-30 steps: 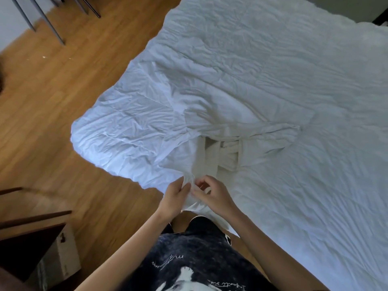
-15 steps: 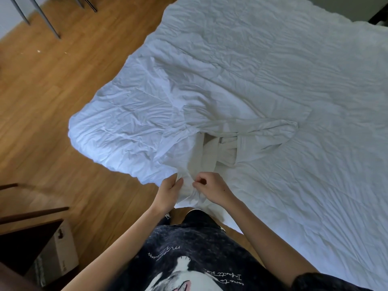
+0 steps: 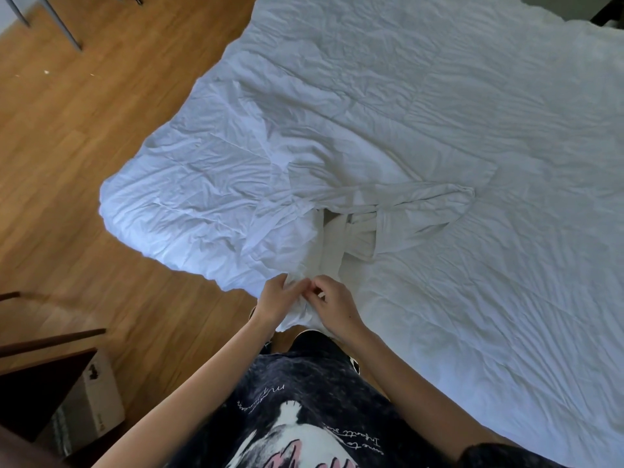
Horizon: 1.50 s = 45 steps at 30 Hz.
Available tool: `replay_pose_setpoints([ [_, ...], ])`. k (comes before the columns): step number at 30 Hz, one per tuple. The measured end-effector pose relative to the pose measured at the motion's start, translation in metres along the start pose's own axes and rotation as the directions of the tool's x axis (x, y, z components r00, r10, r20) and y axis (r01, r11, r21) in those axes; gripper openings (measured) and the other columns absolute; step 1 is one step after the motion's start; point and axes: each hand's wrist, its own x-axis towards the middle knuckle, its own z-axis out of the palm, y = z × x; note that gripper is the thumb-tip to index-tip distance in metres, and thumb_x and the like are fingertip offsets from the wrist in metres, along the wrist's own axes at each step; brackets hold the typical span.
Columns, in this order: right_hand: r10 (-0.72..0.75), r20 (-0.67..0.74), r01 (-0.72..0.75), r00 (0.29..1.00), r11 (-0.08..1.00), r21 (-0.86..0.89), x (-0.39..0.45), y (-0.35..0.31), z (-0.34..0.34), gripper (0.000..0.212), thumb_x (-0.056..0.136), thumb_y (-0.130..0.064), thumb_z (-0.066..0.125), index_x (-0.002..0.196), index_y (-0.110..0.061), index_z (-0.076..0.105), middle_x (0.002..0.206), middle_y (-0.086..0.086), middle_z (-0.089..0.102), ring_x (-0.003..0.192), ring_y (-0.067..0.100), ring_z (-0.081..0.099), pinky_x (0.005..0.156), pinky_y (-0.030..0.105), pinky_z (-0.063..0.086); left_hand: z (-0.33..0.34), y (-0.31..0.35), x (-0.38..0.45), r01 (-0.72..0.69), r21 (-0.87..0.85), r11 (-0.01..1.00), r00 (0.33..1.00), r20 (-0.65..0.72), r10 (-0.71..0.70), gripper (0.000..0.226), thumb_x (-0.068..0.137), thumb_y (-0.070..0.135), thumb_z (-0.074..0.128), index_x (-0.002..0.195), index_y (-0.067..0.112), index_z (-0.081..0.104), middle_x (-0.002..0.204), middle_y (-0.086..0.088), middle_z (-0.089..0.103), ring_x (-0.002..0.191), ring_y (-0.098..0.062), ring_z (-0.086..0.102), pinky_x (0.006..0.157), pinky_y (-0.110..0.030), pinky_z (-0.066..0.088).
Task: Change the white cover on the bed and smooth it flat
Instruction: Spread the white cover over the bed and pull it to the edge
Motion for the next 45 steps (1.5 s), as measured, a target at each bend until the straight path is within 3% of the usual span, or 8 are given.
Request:
replay_pose_setpoints([
  [14,-0.067,0.021,0.07,0.998,0.966,-0.25,-0.015,0.029,0.004,0.024,0.093,-0.027,0.059,0.112,-0.013,0.063,0.109,-0.001,0.062,0.091,0.016,0.062,0.077,0.033,0.051,-0.01,-0.018,0.009,0.051,-0.041,0.998,0.998,0.027,-0.05,0.025,0.092,0.006,0.052,0.067,0.005,0.052,0.065,-0.012,0.045,0.061,-0.022,0.042,0.059,-0.034,0.035],
  [29,-0.025,-0.067,0.01,0.997,0.977,-0.215,0.0,0.0,0.005,0.031,0.098,-0.02,0.048,0.068,-0.015,0.04,0.059,-0.005,0.041,0.056,0.015,0.042,0.051,0.025,0.028,-0.022,-0.006,0.01,-0.226,0.228,0.947,0.974,0.069,0.215,0.029,0.086,0.0,0.052,0.06,0.004,0.04,0.06,-0.007,0.029,0.057,-0.015,0.026,0.056,-0.033,0.02],
  [32,0.252,-0.237,-0.199,0.938,0.954,0.226,0.01,-0.006,-0.003,0.027,0.097,-0.01,0.042,0.071,-0.017,0.04,0.065,-0.004,0.041,0.059,0.01,0.039,0.055,0.026,0.029,-0.027,-0.005,0.009,-0.112,0.07,0.991,0.992,-0.059,0.116,0.027,0.089,0.001,0.05,0.063,0.008,0.043,0.06,-0.006,0.031,0.057,-0.016,0.028,0.054,-0.029,0.021],
  [34,0.521,-0.256,-0.28,0.814,0.74,0.612,0.022,-0.011,-0.02,0.022,0.095,-0.006,0.037,0.076,-0.014,0.043,0.073,0.0,0.043,0.064,0.012,0.041,0.057,0.025,0.033,-0.034,0.001,0.007,-0.019,-0.084,0.996,0.985,-0.174,0.004,0.023,0.091,0.003,0.048,0.069,0.007,0.049,0.063,-0.007,0.039,0.059,-0.017,0.035,0.053,-0.027,0.026],
  [38,0.609,-0.2,-0.251,0.768,0.574,0.78,0.038,-0.019,-0.054,0.023,0.096,-0.008,0.038,0.074,-0.013,0.045,0.074,-0.001,0.044,0.067,0.013,0.042,0.058,0.024,0.034,-0.051,0.027,0.012,0.139,-0.601,0.787,0.869,-0.308,-0.388,0.024,0.094,0.004,0.035,0.081,0.011,0.055,0.072,-0.002,0.051,0.065,-0.014,0.049,0.058,-0.021,0.05],
  [40,0.519,-0.187,-0.262,0.834,0.671,0.694,0.042,-0.022,-0.061,0.021,0.095,-0.014,0.046,0.074,-0.013,0.044,0.072,0.001,0.04,0.069,0.014,0.039,0.059,0.027,0.029,-0.055,0.04,0.021,0.12,-0.79,0.601,0.826,-0.257,-0.502,0.027,0.091,0.008,0.035,0.098,0.01,0.061,0.092,-0.005,0.062,0.086,-0.021,0.058,0.082,-0.032,0.055],
  [42,0.321,-0.19,-0.227,0.928,0.889,0.398,0.042,-0.018,-0.076,0.027,0.089,-0.027,0.061,0.075,-0.011,0.045,0.071,0.001,0.04,0.065,0.013,0.038,0.058,0.029,0.028,-0.054,0.053,0.025,0.105,-0.805,0.584,0.831,-0.252,-0.496,0.022,0.09,0.016,0.037,0.081,0.015,0.057,0.085,-0.001,0.06,0.077,-0.019,0.057,0.065,-0.03,0.05],
  [45,0.086,-0.071,-0.104,0.994,0.948,-0.302,0.044,-0.003,-0.109,0.034,0.08,-0.037,0.073,0.093,-0.009,0.059,0.079,0.006,0.059,0.072,0.021,0.054,0.063,0.031,0.038,-0.052,0.069,0.023,0.061,-0.647,0.76,0.932,-0.236,-0.276,0.025,0.091,0.038,0.052,0.075,0.02,0.057,0.072,0.003,0.062,0.067,-0.015,0.059,0.061,-0.027,0.045],
])
